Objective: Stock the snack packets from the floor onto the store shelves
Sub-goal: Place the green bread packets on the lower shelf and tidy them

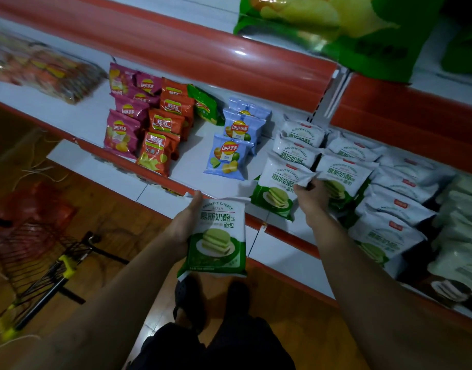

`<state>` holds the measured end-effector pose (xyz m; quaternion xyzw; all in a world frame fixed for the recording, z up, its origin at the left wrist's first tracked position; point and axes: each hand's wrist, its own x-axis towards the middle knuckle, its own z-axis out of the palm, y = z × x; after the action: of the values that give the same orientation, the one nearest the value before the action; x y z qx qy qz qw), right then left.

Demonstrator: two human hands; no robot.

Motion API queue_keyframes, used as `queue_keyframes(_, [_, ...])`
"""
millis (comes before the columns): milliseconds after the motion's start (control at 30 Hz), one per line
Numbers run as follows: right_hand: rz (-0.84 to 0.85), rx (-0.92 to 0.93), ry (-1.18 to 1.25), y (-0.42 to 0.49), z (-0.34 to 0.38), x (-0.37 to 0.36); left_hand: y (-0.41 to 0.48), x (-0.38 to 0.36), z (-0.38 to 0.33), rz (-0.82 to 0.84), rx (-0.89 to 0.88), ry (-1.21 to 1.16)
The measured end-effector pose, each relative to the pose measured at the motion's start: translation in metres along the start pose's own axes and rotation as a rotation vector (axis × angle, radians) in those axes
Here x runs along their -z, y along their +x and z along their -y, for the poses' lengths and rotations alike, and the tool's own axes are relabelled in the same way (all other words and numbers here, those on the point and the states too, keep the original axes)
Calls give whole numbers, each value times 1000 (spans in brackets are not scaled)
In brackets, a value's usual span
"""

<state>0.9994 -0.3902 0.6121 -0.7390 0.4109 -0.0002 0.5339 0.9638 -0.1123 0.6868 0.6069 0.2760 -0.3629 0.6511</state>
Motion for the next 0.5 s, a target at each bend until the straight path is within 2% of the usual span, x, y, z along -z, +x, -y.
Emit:
queue_keyframes(100, [0, -29, 80, -10, -1, 5, 1, -1, 1, -25, 9, 12])
queue_keyframes(200, [-76, -27, 80, -37, 6, 17, 1, -5, -3, -17, 29, 21])
queue_keyframes(267, [-5, -7, 10, -65, 6, 26, 2, -9, -5, -16, 44, 33])
queue_keyframes(300, [68, 59, -66, -82, 5, 29, 4, -11, -5, -17, 42, 45])
queue_keyframes(400, [218, 426, -308, -130, 8, 35, 6, -19, -5, 15, 4, 203])
queue_keyframes(500, [393, 650, -643, -148, 29, 34, 2, -28, 1, 63, -185, 458])
